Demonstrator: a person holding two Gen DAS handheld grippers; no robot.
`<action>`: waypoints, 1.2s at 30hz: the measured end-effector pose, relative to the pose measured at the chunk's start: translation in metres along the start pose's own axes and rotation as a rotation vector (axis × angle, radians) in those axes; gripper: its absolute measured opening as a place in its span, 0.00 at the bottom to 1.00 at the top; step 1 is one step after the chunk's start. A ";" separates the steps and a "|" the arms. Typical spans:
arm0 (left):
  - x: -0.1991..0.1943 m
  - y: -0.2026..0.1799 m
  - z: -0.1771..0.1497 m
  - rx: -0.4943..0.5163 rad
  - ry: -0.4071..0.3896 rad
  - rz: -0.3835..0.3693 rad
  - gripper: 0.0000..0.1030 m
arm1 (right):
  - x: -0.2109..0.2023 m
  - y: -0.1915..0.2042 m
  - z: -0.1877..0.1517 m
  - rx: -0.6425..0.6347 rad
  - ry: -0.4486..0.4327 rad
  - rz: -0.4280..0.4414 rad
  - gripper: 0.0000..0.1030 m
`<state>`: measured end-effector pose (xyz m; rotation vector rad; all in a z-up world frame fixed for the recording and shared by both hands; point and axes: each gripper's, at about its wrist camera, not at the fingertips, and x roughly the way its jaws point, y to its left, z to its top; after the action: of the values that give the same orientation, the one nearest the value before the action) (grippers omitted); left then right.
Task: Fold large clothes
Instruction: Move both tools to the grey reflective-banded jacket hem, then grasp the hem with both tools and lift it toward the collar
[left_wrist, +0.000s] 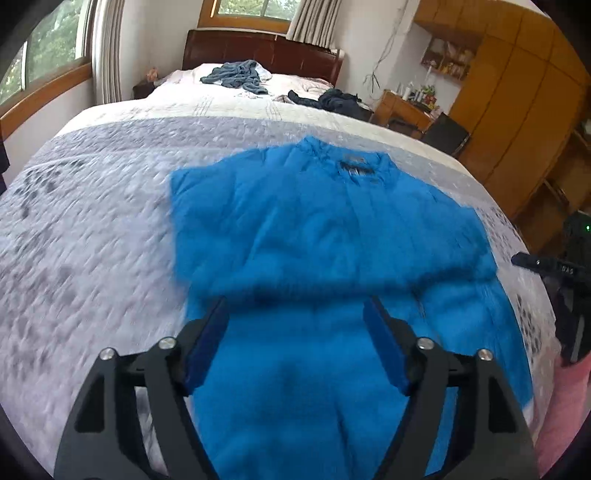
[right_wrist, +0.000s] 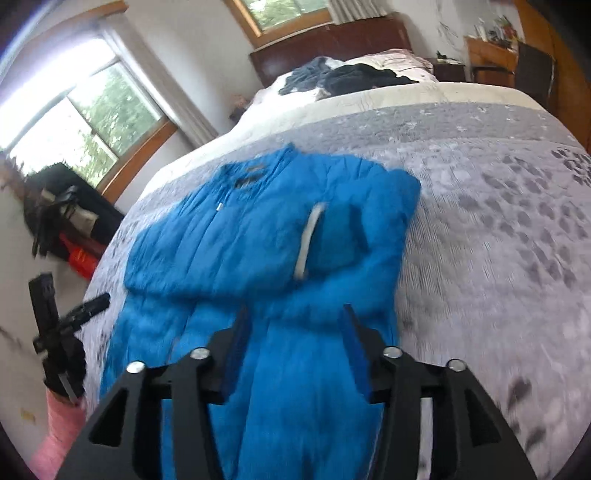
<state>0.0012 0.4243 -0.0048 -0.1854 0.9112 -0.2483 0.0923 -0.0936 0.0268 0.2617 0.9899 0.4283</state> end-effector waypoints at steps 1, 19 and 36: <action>-0.008 0.003 -0.010 -0.003 0.013 0.000 0.74 | -0.010 0.002 -0.017 -0.011 0.017 0.013 0.53; -0.062 0.015 -0.170 -0.135 0.183 -0.123 0.77 | -0.055 -0.003 -0.213 0.074 0.117 0.070 0.63; -0.051 0.010 -0.182 -0.219 0.204 -0.208 0.31 | -0.055 0.016 -0.223 -0.005 0.071 0.121 0.20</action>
<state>-0.1727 0.4387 -0.0775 -0.4659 1.1232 -0.3648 -0.1270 -0.0999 -0.0432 0.3048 1.0461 0.5531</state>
